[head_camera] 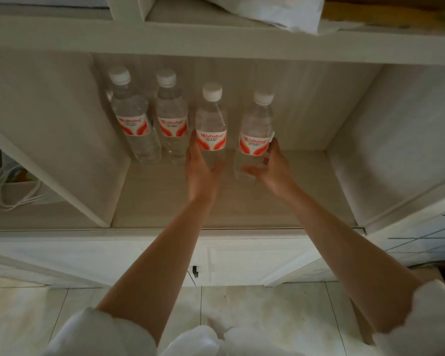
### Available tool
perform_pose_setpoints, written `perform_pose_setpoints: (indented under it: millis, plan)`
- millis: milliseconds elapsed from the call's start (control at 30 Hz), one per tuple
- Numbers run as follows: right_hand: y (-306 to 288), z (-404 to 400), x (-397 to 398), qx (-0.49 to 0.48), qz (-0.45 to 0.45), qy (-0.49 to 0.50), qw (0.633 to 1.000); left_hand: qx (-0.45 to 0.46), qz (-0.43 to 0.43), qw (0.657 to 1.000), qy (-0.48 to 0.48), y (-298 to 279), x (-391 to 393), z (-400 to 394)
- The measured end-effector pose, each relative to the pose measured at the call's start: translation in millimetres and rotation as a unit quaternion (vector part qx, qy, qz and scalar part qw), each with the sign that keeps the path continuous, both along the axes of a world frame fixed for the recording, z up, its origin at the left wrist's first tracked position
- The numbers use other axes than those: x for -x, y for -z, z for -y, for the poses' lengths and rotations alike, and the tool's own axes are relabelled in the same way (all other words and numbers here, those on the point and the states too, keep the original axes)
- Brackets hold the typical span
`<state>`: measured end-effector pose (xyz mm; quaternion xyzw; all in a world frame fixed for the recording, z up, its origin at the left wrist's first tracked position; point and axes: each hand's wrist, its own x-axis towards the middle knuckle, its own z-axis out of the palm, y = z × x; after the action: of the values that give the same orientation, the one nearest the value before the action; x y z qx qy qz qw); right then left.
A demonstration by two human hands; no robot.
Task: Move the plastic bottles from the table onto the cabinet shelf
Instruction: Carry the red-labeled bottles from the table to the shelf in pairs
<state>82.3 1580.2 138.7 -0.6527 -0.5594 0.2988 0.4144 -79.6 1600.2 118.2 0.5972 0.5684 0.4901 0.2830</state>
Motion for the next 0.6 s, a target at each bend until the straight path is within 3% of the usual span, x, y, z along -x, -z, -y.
perform_pose_setpoints:
  millis: [600]
  plan:
    - [2.9,-43.7,-13.4,0.022,-0.048,-0.047,0.997,-0.016,-0.005,1.000,-0.015,2.1,-11.4,-23.9]
